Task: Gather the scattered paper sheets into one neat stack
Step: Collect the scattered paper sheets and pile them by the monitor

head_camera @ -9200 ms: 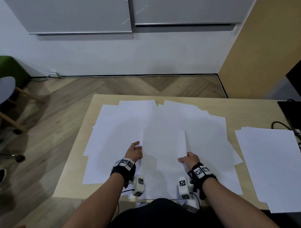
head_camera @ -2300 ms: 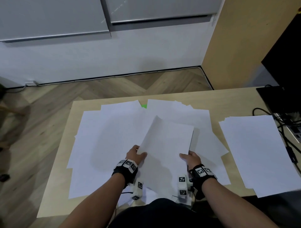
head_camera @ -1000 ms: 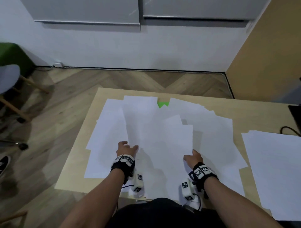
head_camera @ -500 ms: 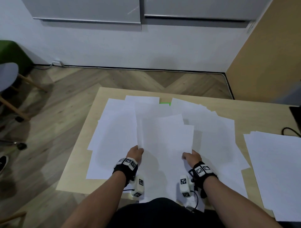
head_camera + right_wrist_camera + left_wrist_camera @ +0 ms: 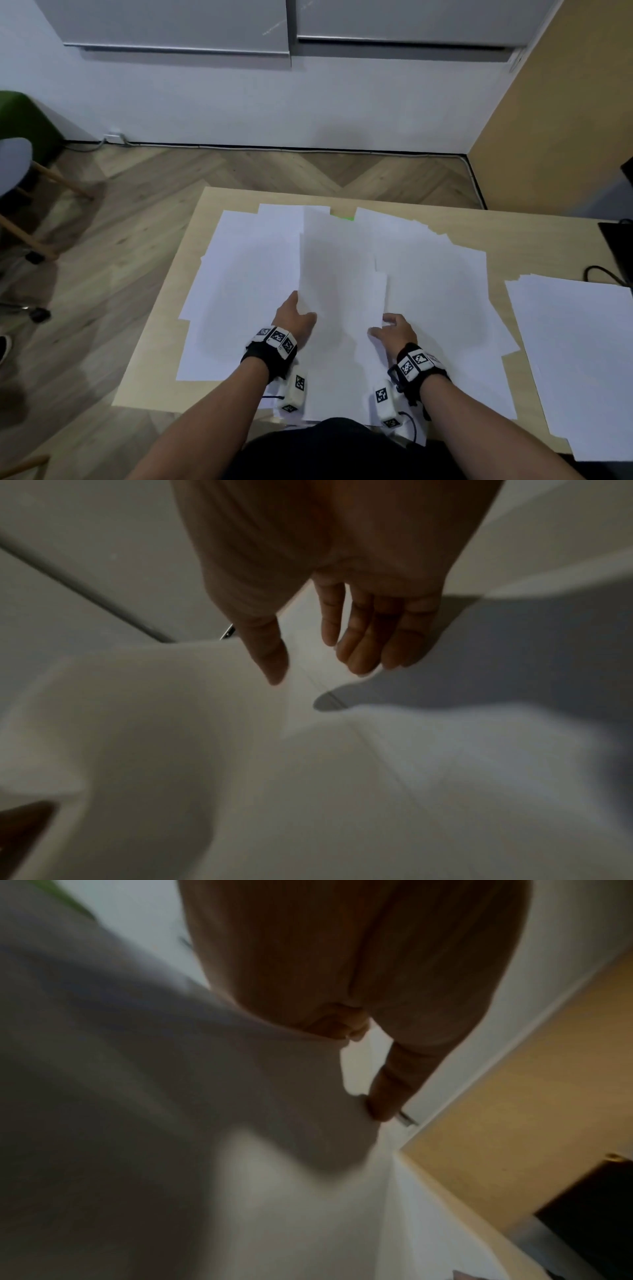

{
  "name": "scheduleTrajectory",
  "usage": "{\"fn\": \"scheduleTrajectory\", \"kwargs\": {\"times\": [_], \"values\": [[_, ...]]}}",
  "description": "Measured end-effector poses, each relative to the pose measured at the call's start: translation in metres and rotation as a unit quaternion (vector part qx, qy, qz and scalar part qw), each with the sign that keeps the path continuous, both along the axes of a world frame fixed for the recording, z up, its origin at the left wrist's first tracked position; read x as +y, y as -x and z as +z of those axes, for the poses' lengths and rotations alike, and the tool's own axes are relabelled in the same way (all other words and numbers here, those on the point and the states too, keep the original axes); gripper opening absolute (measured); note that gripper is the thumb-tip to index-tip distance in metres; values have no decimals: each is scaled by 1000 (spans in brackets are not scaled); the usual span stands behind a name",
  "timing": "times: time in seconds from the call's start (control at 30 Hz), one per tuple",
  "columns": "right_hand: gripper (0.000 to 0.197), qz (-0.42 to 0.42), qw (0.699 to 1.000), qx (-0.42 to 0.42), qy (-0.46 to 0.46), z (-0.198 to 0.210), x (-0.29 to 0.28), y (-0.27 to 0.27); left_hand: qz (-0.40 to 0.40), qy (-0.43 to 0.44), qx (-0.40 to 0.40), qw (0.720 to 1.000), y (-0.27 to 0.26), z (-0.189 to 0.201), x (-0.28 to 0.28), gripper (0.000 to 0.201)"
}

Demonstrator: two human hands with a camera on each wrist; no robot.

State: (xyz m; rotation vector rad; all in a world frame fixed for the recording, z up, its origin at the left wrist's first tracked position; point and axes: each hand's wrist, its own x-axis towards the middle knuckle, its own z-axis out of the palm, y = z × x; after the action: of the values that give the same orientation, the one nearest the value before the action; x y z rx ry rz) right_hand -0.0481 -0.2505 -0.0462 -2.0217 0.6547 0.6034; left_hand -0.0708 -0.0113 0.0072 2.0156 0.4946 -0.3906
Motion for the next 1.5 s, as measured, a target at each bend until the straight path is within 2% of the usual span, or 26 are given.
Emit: {"fn": "scheduleTrajectory", "kwargs": {"times": [0.13, 0.23, 0.3, 0.37, 0.43, 0.47, 0.53, 0.63, 0.77, 0.87, 0.93, 1.03, 1.13, 1.27, 1.43, 1.5], "values": [[80, -68, 994, -15, -82, -5, -15, -3, -105, 22, -76, 991, -16, 26, 10, 43], [82, -153, 963, -16, -220, -3, -15, -7, -111, 62, -112, 986, -28, 42, 15, 45], [80, -162, 944, -16, -286, 9, -10, -13, -101, 75, -127, 984, -34, 48, 15, 42], [60, -141, 949, -53, -277, 25, -6, -21, -83, 67, -129, 986, -37, 47, 14, 40], [30, -146, 954, -112, -235, 43, -3, -31, -58, 55, -133, 988, -37, 44, 12, 38], [23, -148, 954, -141, -219, 52, -2, -36, -45, 54, -139, 988, -38, 44, 10, 38], [23, -139, 953, -188, -192, 74, 2, -44, -33, 67, -156, 985, -40, 44, 6, 36], [30, -136, 933, -272, -192, 116, 5, -51, -11, 105, -178, 978, -48, 53, -2, 32], [37, -122, 892, -392, -187, 173, 3, -51, 90, 191, -210, 955, -60, 82, -15, 33], [48, -121, 858, -450, -218, 201, -1, -50, 102, 225, -242, 938, -66, 107, -23, 36], [54, -122, 850, -462, -223, 205, -4, -51, 94, 203, -249, 942, -67, 114, -26, 31], [54, -107, 872, -441, -186, 188, -7, -53, 91, 155, -222, 958, -63, 110, -32, 25], [49, -102, 897, -400, -157, 167, -5, -50, 107, 189, -201, 955, -57, 101, -35, 25], [44, -111, 907, -372, -160, 151, -3, -51, 122, 200, -198, 952, -57, 99, -39, 26], [40, -112, 892, -406, -165, 164, -4, -54, 123, 216, -216, 944, -63, 111, -36, 25], [42, -122, 881, -425, -169, 167, -7, -54, 104, 223, -239, 940, -63, 115, -33, 31]]}}
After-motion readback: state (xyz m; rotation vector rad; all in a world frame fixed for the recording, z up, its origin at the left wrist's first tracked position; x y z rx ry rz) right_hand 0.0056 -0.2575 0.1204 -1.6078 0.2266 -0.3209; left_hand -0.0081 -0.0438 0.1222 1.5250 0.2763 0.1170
